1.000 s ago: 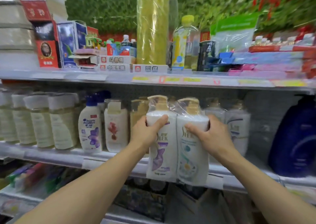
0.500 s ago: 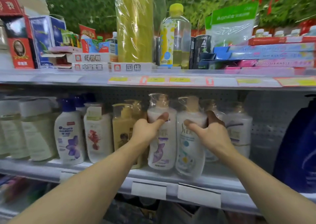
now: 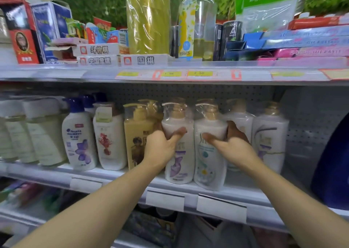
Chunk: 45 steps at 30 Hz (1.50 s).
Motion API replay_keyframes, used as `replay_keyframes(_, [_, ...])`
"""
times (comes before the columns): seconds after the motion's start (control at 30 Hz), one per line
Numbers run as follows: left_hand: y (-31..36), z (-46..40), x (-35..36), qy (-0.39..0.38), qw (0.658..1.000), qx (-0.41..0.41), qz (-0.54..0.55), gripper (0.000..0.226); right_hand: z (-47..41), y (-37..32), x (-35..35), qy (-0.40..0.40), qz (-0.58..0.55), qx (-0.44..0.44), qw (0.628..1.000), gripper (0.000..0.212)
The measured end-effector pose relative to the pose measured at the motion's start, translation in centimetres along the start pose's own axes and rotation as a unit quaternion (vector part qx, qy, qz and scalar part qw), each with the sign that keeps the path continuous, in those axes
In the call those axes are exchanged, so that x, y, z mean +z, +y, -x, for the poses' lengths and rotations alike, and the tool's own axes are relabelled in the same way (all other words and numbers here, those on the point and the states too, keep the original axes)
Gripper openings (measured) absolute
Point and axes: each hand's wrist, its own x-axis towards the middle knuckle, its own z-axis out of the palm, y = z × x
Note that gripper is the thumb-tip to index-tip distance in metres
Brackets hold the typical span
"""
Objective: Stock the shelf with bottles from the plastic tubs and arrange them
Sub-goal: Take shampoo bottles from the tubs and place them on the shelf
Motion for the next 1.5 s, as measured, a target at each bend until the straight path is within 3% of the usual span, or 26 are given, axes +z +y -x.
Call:
replay_keyframes(0.1, [-0.6,1.1,-0.4,0.008,0.990,0.035,-0.137,0.048,1.0,0.8,-0.1,-0.072,0.040,0.017,0.996,0.065])
replay_keyframes(0.27, [-1.2,2.5,-0.1,-0.016,0.969,-0.001,-0.246,0.050,2.2,2.5,0.6,-0.147,0.127,0.034,0.980,0.067])
replay_keyframes(0.47, [-0.6,2.7,-0.2,0.008,0.957,-0.009,-0.291,0.057,1.4,2.2,1.3,-0.123,0.120,0.036,0.984,0.068])
replay_keyframes(0.73, [-1.1,4.2,-1.2,-0.016,0.912,0.016,-0.410,0.048,3.9,1.3,1.6,-0.052,0.300,0.028,0.952,0.066])
replay_keyframes(0.93, [-3.4,6.1,-3.4,-0.023,0.913,0.026,-0.406,0.045,7.5,-1.4,2.6,-0.021,0.319,-0.058,0.946,0.066])
replay_keyframes(1.23, [-9.9,10.4,-11.2,-0.069,0.916,-0.038,-0.393,0.044,13.0,-6.4,10.8,-0.140,0.301,-0.142,0.933,0.067])
replay_keyframes(1.5, [-18.7,15.2,-18.2,-0.093,0.907,-0.133,-0.389,0.045,18.4,-8.4,21.9,-0.276,0.293,-0.158,0.902,0.063])
